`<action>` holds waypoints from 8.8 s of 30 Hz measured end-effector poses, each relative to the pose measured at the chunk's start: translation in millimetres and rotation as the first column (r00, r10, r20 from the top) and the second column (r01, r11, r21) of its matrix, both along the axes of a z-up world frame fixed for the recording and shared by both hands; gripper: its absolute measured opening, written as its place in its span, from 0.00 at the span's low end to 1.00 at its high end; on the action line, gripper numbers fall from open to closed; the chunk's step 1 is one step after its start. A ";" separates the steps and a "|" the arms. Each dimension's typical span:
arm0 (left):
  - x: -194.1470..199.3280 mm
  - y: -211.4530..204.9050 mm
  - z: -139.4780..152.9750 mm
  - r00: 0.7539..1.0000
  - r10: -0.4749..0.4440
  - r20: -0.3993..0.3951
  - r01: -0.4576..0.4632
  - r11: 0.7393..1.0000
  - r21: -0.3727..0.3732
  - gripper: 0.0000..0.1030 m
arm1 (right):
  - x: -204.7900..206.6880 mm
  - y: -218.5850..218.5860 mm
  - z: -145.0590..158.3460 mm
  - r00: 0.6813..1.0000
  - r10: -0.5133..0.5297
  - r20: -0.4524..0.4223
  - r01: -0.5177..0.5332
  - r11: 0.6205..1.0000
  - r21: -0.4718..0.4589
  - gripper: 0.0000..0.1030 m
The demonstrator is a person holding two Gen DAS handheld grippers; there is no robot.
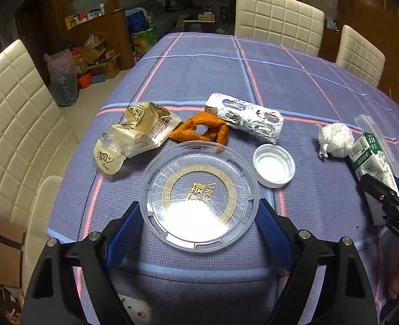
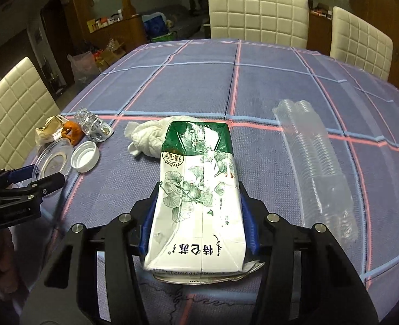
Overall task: Collect trash
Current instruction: 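Grasp the clear round plastic lid with the left tool while the right tool grasps the green-and-white milk carton, then carry the lid and carton in both tools over the clear bin, then open the left tool over the bin while the right tool releases the carton into it, then move both open tools back over the table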
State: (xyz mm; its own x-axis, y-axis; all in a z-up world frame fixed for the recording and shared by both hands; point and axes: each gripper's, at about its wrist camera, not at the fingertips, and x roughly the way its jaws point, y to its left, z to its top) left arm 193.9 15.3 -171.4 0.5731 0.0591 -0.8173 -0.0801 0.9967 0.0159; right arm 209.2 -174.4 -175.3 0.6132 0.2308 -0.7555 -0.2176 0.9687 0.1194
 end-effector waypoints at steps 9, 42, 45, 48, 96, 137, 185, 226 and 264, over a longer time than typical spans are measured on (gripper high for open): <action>-26.7 -5.4 20.0 0.998 -0.020 0.064 0.017 0.999 0.040 0.80 | -24.5 4.8 9.7 1.000 0.008 0.018 -0.009 1.000 0.007 0.51; -140.6 18.2 95.8 0.955 -0.022 0.296 -0.011 0.994 0.108 0.80 | -130.2 64.5 80.0 0.967 0.153 0.203 -0.155 0.988 -0.009 0.51; -141.8 23.0 95.6 0.955 -0.012 0.295 -0.019 0.995 0.101 0.80 | -130.9 70.8 81.5 0.964 0.166 0.205 -0.167 0.986 -0.016 0.51; -141.6 27.9 94.1 0.956 -0.004 0.294 -0.025 0.995 0.094 0.80 | -130.1 76.8 81.5 0.963 0.178 0.203 -0.177 0.984 -0.022 0.51; -137.8 84.1 81.1 0.955 0.127 0.267 -0.146 0.988 0.052 0.80 | -117.6 148.1 71.4 0.929 0.326 0.178 -0.321 0.945 -0.054 0.52; -134.4 243.3 39.8 0.891 0.413 0.185 -0.423 0.906 0.010 0.80 | -86.3 333.4 45.0 0.784 0.613 0.097 -0.602 0.790 -0.119 0.52; -106.7 298.7 -3.2 0.859 0.502 0.097 -0.505 0.863 0.001 0.81 | -51.6 386.0 14.4 0.761 0.648 0.025 -0.643 0.759 -0.107 0.52; -126.4 300.6 3.3 0.855 0.514 0.072 -0.509 0.857 -0.076 0.81 | -63.0 372.9 25.8 0.779 0.625 0.055 -0.617 0.779 -0.113 0.81; -41.4 64.3 48.5 0.991 0.054 0.122 -0.060 0.997 0.045 0.81 | -31.2 95.9 36.0 0.985 0.115 0.130 -0.111 0.993 -0.036 0.81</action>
State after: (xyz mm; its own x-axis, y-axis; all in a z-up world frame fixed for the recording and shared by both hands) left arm 152.6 79.6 -122.9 0.6616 0.1326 -0.7381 -0.1411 0.9887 0.0511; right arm 178.0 -78.5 -139.3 0.6789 0.2835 -0.6773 -0.3378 0.9396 0.0547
